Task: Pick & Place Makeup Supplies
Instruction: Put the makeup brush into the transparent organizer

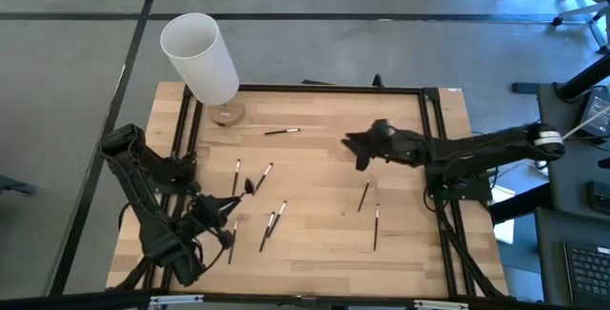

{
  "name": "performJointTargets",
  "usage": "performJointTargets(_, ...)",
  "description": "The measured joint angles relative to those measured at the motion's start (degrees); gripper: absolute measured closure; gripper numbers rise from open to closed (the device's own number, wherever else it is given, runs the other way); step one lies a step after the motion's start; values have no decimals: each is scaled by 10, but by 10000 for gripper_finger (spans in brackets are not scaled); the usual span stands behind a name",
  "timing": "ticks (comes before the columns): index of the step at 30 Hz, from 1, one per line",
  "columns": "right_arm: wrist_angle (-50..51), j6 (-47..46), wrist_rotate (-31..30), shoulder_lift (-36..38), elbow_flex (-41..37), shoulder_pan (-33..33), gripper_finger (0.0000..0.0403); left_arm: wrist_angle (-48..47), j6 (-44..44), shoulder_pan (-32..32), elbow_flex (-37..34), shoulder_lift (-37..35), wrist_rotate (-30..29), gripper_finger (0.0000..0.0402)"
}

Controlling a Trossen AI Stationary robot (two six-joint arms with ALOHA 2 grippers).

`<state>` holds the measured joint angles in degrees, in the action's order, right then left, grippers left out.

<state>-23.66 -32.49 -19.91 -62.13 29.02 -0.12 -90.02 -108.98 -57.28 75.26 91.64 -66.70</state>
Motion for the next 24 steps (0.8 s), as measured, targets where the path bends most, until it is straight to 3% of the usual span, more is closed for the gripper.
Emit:
performJointTargets(5, -314, 87, 160, -139, 1, 0, 237, 1, -62, 22, 0, 0, -26, 369)
performJointTargets(8, -406, 90, 215, -212, 28, 0, 237, 5, -80, 31, 0, 0, -24, 369)
performJointTargets(17, -397, 102, 277, -437, 256, 44, 237, 35, -15, 38, 0, 0, -3, 369)
performJointTargets(24, -335, 110, 250, -512, 378, 67, 237, 35, 55, 38, 0, 0, 17, 369)
